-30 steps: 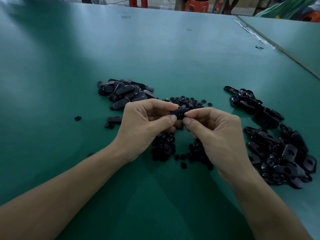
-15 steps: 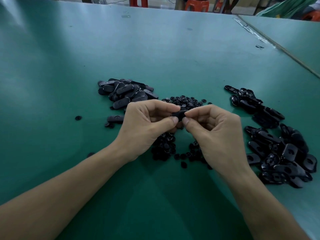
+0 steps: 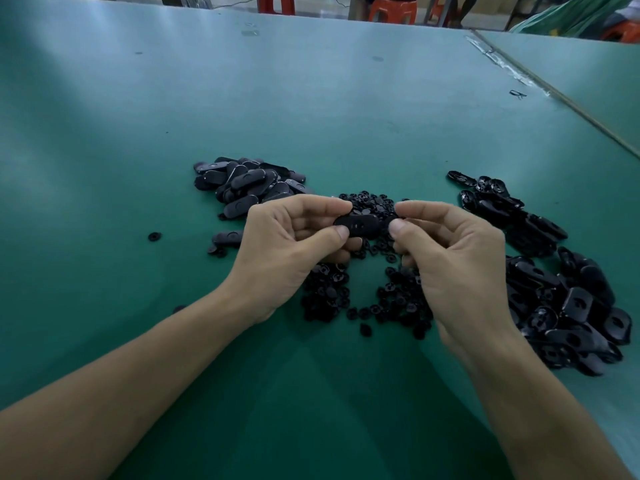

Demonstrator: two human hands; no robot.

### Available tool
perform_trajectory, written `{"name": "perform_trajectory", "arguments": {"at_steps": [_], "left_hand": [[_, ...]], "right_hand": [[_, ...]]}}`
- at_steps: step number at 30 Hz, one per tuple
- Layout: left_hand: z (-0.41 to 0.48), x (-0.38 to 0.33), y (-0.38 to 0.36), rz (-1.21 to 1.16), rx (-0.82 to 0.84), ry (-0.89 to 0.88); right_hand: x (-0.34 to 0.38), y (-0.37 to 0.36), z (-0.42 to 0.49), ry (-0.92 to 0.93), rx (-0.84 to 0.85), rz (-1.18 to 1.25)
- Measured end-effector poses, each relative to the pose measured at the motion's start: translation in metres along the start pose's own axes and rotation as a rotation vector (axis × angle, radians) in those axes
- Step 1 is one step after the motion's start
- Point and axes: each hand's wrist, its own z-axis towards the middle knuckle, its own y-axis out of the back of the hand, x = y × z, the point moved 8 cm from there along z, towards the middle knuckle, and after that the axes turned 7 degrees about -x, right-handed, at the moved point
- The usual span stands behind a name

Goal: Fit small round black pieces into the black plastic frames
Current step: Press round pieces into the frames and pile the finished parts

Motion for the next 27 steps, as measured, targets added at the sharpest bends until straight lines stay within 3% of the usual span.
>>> {"name": "perform_trajectory", "arguments": {"at_steps": [9,17,27], "left_hand": [[0.001,0.0,-0.001,0.013,0.018,-0.003],[0.002,0.0,-0.003,0.06,0.032,-0.031],[0.001,0.002,-0.009,0.09,0.061,-0.024]], "right_hand": [[-0.003,-0.007,-0.001,-0.042,0.068,0.008],[0.018,-0.011,-0.006,0.243,0.094,-0.154],[0.01,-0.017,-0.007,0.264,0.136,-0.287]]}}
